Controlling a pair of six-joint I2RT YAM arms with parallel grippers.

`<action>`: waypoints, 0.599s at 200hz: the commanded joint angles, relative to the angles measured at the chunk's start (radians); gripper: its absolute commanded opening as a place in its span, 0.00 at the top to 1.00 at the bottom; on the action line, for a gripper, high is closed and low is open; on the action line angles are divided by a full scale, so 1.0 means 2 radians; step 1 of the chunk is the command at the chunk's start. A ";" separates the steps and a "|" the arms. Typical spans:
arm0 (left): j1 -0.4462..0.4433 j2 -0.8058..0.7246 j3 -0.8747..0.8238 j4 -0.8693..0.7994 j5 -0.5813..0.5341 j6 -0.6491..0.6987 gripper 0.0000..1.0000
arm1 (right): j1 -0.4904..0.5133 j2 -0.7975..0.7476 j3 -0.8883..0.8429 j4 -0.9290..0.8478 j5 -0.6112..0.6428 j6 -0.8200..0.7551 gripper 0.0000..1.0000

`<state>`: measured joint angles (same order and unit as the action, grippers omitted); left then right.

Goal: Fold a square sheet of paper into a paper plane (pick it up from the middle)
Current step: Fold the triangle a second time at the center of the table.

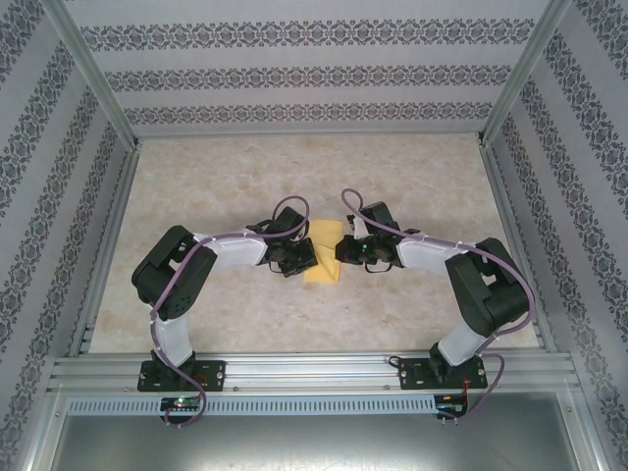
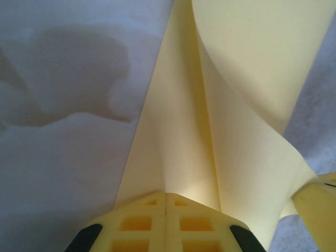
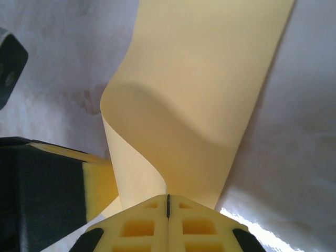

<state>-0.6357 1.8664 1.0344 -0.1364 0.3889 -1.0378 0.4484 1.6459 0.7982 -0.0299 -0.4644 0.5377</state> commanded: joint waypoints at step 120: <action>-0.010 0.016 0.012 -0.024 -0.001 0.007 0.95 | -0.008 0.073 0.119 -0.165 -0.024 -0.086 1.00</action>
<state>-0.6361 1.8702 1.0405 -0.1387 0.3889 -1.0370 0.4339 1.7489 0.9825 -0.2962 -0.4999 0.4068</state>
